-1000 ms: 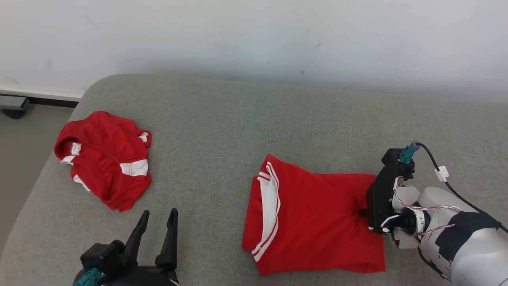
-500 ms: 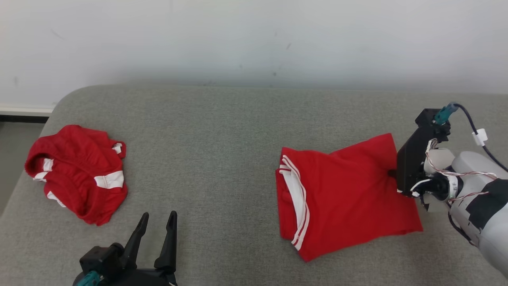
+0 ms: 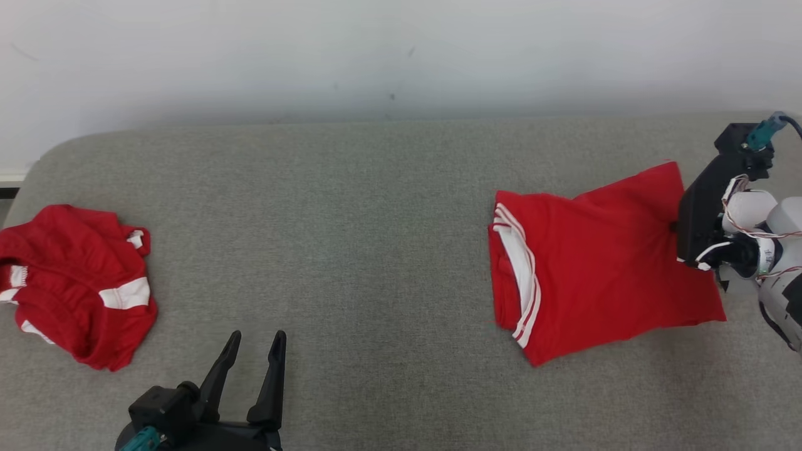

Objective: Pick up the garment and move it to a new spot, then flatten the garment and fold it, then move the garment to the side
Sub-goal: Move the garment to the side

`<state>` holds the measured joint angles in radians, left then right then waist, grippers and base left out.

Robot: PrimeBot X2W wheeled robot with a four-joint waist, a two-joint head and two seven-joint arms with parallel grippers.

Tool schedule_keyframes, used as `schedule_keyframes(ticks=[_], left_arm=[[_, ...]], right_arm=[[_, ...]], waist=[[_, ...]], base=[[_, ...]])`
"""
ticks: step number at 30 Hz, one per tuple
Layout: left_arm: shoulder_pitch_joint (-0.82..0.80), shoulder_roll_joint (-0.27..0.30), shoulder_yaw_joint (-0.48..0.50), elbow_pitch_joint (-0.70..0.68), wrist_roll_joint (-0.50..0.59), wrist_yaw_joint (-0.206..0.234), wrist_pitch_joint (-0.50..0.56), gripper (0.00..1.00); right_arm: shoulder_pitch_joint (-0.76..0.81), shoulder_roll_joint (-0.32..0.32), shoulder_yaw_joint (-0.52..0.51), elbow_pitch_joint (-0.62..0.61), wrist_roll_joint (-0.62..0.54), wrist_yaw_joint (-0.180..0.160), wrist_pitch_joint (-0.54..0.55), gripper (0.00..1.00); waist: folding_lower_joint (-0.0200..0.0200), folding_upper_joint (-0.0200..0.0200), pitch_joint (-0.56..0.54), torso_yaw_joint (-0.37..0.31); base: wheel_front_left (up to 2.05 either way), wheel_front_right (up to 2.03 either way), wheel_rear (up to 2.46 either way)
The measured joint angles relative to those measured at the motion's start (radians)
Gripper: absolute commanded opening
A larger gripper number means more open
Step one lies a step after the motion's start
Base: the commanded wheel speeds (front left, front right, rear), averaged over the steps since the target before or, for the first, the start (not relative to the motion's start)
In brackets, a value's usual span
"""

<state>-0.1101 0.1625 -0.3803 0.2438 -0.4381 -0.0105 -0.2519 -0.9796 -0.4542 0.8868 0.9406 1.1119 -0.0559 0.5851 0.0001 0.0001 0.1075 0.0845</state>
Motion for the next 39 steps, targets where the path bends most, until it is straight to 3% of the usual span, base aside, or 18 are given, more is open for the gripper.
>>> schedule_keyframes(ticks=[22, 39], left_arm=[[-0.048, 0.041, -0.014, -0.045, 0.038, -0.035, 0.001, 1.0], [-0.099, 0.047, -0.023, -0.044, 0.043, -0.044, 0.005, 1.0]], right_arm=[[-0.118, -0.114, 0.035, 0.088, -0.114, 0.016, -0.099, 0.0], [-0.143, -0.162, 0.069, 0.169, -0.189, -0.016, -0.167, 0.0]], waist=[[0.0, 0.0, 0.126, -0.107], [0.0, 0.0, 0.199, -0.049]], base=[[0.0, 0.0, 0.0], [0.0, 0.0, 0.0]])
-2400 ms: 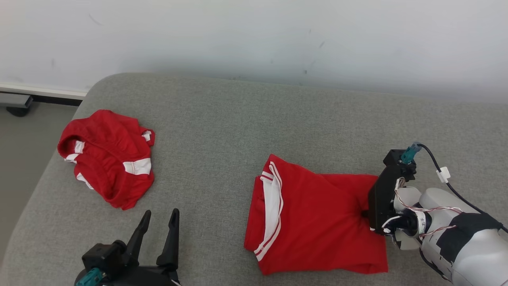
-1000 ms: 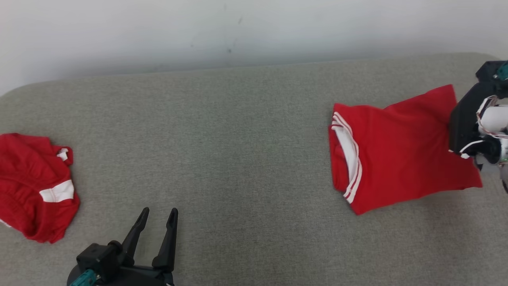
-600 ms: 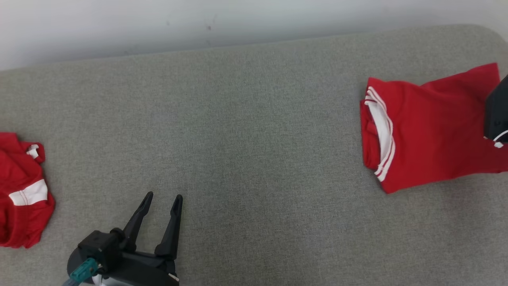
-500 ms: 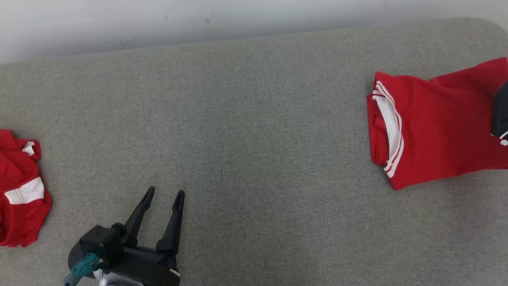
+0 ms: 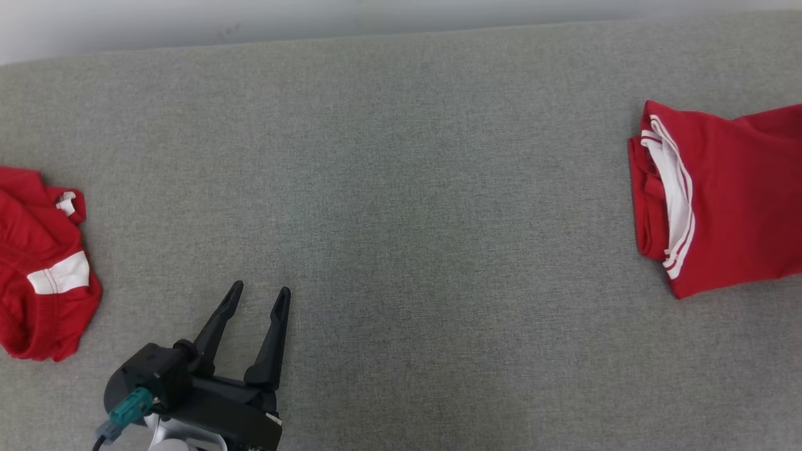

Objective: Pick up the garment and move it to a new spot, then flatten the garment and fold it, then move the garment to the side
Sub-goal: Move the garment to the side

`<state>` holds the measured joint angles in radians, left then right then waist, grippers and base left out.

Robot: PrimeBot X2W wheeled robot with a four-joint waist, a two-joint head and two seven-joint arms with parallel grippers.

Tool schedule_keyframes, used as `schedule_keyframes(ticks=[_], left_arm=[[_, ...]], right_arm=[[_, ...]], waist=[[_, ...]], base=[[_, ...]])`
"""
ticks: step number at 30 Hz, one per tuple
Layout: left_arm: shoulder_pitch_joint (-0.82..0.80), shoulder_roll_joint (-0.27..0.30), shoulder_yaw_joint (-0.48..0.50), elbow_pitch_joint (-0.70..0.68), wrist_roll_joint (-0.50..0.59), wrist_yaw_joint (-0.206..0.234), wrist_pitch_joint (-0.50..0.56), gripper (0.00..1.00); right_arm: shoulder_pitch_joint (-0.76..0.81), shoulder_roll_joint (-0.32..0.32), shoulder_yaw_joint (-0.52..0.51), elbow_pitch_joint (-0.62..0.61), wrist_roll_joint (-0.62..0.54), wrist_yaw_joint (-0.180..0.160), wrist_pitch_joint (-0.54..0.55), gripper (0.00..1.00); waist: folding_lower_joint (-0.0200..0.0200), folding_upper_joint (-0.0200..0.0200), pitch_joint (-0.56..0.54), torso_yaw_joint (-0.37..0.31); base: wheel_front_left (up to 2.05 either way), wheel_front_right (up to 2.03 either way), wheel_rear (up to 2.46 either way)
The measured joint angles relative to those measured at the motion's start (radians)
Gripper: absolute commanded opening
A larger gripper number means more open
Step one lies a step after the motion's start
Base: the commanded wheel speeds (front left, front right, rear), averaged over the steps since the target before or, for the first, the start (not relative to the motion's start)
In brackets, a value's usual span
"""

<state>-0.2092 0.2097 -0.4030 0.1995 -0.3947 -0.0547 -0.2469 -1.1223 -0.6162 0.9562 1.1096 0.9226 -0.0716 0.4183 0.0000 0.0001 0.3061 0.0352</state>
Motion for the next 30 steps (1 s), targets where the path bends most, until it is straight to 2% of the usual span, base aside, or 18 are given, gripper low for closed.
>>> schedule_keyframes(ticks=[9, 10, 11, 12, 13, 14, 22, 27, 30], left_arm=[[0.0, 0.01, 0.01, 0.004, 0.0, -0.006, 0.0, 1.0], [0.0, 0.01, 0.011, 0.005, 0.0, -0.006, 0.0, 1.0], [0.0, 0.011, 0.011, 0.005, 0.0, -0.006, 0.0, 1.0], [0.0, 0.011, 0.011, 0.006, 0.0, -0.007, 0.0, 1.0], [0.0, 0.011, 0.012, 0.008, 0.0, -0.007, 0.0, 1.0], [0.0, 0.011, 0.013, 0.012, 0.0, -0.007, 0.0, 1.0], [0.0, -0.001, 0.015, 0.052, -0.008, -0.007, 0.0, 1.0], [0.0, -0.019, 0.02, 0.08, -0.013, -0.006, 0.0, 1.0], [0.002, -0.02, 0.026, 0.089, -0.018, -0.004, 0.0, 1.0]], right_arm=[[-0.004, 0.008, 0.01, 0.035, -0.012, -0.018, -0.008, 0.0], [-0.004, 0.01, 0.012, 0.04, -0.014, -0.02, -0.012, 0.15], [-0.005, 0.012, 0.014, 0.043, -0.019, -0.026, -0.015, 0.45], [-0.005, 0.014, 0.016, 0.048, -0.02, -0.026, -0.015, 0.58], [-0.005, 0.015, 0.018, 0.051, -0.022, -0.026, -0.015, 0.95], [-0.006, 0.016, 0.02, 0.055, -0.024, -0.026, -0.015, 1.0], [-0.013, 0.02, 0.035, 0.074, -0.044, -0.021, -0.044, 1.0], [-0.013, 0.021, 0.009, 0.032, -0.039, 0.035, -0.151, 1.0], [-0.007, 0.027, 0.001, 0.019, -0.023, 0.054, -0.192, 1.0]], waist=[[0.0, 0.0, 0.02, 0.021], [0.0001, 0.0, 0.02, 0.022], [0.0, 0.0, 0.02, 0.023], [0.0, 0.0, 0.02, 0.023], [0.0, 0.0, 0.019, 0.023], [0.0, 0.0, 0.018, 0.024], [0.0, -0.0002, -0.022, 0.022], [0.0, -0.0001, -0.067, 0.019], [0.0, -0.0002, -0.088, 0.017]], base=[[0.0, 0.0, 0.0], [0.0, 0.0, 0.0], [0.0, 0.0, 0.0], [0.0, 0.0, 0.0], [0.0, 0.0, 0.0], [0.0, 0.0, 0.0], [0.0, 0.0, 0.0], [0.0, 0.0, 0.0], [0.0, 0.0, 0.0]])
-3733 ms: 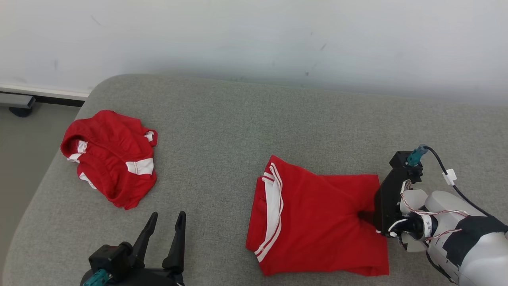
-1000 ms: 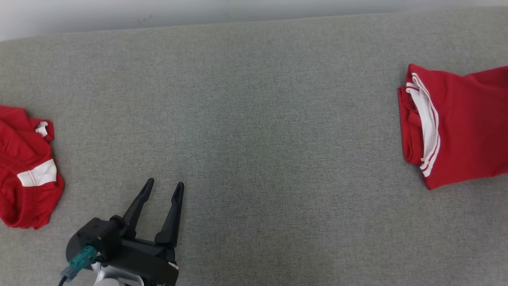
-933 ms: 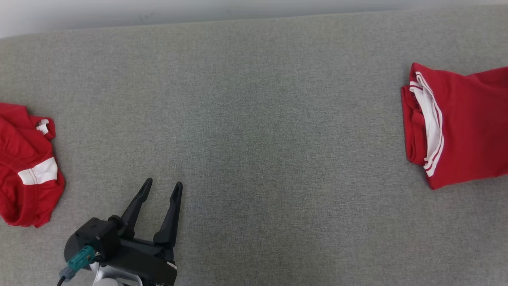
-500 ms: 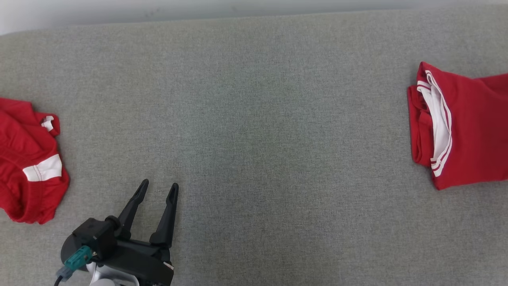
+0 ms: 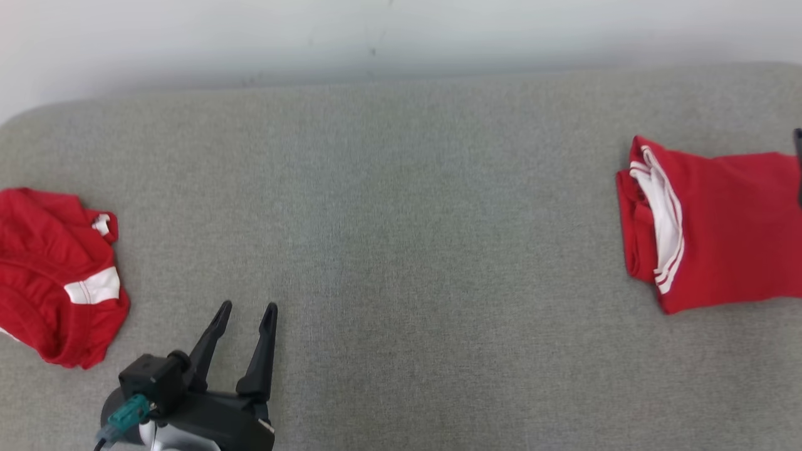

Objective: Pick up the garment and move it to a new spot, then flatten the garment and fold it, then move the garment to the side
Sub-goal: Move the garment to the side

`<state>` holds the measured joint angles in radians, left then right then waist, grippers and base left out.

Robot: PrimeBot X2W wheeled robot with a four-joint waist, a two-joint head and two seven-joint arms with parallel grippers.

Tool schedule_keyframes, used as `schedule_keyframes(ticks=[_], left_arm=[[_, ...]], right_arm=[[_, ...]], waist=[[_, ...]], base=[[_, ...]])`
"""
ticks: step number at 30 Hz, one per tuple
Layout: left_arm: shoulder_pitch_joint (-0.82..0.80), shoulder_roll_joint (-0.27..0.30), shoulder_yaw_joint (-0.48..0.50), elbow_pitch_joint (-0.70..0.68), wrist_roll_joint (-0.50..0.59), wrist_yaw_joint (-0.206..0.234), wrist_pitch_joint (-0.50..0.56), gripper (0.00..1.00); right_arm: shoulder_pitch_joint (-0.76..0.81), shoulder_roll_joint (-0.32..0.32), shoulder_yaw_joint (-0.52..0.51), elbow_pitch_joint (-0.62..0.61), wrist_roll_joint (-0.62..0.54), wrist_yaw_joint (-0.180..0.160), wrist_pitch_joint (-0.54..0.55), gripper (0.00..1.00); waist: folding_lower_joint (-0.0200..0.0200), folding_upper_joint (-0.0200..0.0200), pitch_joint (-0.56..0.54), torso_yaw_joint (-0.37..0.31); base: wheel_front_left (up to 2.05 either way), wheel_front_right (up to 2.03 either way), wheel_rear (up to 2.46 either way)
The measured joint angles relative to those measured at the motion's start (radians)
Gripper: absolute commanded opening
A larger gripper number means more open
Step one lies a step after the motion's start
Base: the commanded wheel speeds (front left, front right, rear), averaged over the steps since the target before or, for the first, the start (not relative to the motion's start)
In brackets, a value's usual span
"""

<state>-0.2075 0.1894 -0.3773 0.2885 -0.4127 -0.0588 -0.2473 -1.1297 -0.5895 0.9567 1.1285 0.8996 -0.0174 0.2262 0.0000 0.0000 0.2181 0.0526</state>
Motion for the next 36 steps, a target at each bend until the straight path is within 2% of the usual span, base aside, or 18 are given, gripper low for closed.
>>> schedule_keyframes(ticks=[4, 8, 15, 18, 29, 36], left_arm=[[0.022, -0.003, 0.009, 0.021, -0.001, 0.008, 0.0, 1.0], [0.067, -0.002, 0.026, 0.03, -0.002, 0.025, 0.0, 1.0], [0.132, 0.012, 0.061, 0.035, -0.009, 0.051, -0.002, 1.0], [0.16, 0.017, 0.074, 0.025, -0.009, 0.06, -0.002, 1.0], [0.22, 0.021, 0.096, -0.013, -0.009, 0.091, -0.003, 1.0], [0.25, 0.03, 0.115, -0.043, -0.009, 0.104, -0.004, 1.0]], right_arm=[[0.063, 0.02, -0.032, -0.024, 0.032, 0.019, -0.104, 1.0], [0.176, 0.072, -0.053, -0.058, 0.063, 0.04, -0.217, 1.0], [0.263, 0.136, -0.088, -0.142, 0.09, 0.043, -0.398, 1.0], [0.333, 0.149, -0.101, -0.179, 0.099, 0.033, -0.472, 1.0], [0.554, 0.142, -0.131, -0.379, 0.093, -0.02, -0.481, 1.0], [0.711, 0.142, -0.196, -0.552, 0.076, -0.064, -0.481, 1.0]], waist=[[-0.0001, 0.0, -0.043, -0.006], [-0.0001, 0.0, -0.099, -0.016], [-0.0002, -0.0001, -0.177, -0.041], [-0.0003, -0.0001, -0.206, -0.056], [-0.0002, -0.0001, -0.282, -0.11], [-0.0001, 0.0, -0.295, -0.123]], base=[[0.0, 0.0, 0.0], [0.0, 0.0, 0.0], [0.0, 0.0, 0.0], [0.0, 0.0, 0.0], [0.0, 0.0, 0.0], [0.0, 0.0, 0.0]])
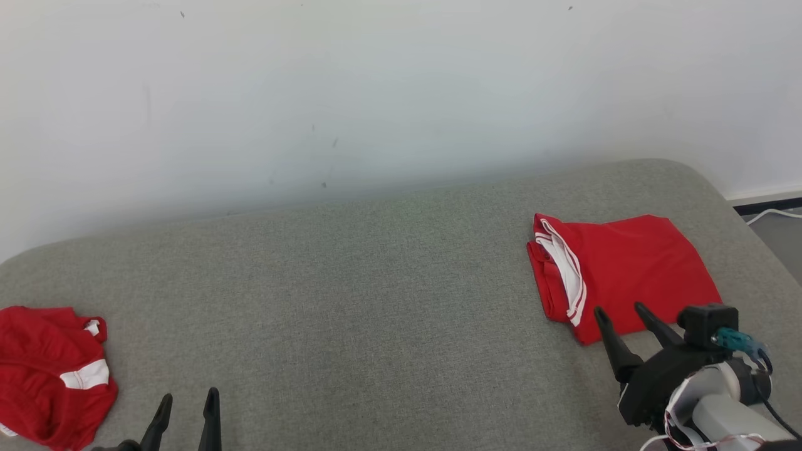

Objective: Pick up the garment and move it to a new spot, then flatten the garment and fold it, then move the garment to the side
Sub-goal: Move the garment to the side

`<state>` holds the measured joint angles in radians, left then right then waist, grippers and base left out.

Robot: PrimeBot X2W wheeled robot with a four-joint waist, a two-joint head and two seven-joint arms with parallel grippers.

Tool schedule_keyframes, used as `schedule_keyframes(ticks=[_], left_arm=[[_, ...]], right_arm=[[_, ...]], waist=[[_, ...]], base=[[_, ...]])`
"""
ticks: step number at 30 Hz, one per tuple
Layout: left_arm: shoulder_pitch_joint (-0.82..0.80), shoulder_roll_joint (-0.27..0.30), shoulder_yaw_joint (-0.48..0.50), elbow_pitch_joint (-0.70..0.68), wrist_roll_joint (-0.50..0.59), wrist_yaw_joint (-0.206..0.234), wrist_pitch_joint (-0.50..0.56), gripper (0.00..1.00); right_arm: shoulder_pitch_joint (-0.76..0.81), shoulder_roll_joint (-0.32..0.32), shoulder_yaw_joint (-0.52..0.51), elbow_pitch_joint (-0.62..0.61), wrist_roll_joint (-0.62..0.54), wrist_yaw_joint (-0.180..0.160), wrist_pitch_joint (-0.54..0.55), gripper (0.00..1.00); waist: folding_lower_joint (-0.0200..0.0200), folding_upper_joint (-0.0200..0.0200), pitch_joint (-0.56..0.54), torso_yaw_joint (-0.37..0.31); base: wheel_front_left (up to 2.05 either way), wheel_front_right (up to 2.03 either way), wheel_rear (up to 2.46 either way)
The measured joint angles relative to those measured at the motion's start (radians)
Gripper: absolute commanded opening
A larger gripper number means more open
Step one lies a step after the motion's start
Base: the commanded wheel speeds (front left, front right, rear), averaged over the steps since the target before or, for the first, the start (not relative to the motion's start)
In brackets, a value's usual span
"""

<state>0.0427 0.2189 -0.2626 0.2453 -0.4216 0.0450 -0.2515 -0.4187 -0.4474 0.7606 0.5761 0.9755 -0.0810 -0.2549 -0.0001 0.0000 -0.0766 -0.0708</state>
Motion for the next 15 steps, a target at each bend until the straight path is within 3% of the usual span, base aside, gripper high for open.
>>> schedule_keyframes(ticks=[7, 15], left_arm=[[0.016, 0.0, 0.0, -0.014, 0.002, 0.008, 0.0, 1.0], [0.039, 0.005, 0.029, -0.039, 0.004, 0.021, 0.0, 1.0]], right_arm=[[0.127, -0.038, -0.081, -0.118, -0.056, -0.033, 0.0, 1.0], [0.191, -0.033, -0.146, -0.229, -0.132, -0.042, 0.0, 1.0]], waist=[[0.0, 0.0, 0.003, 0.009], [0.0001, 0.0, 0.013, 0.014]], base=[[0.0, 0.0, 0.0], [0.0, 0.0, 0.0]])
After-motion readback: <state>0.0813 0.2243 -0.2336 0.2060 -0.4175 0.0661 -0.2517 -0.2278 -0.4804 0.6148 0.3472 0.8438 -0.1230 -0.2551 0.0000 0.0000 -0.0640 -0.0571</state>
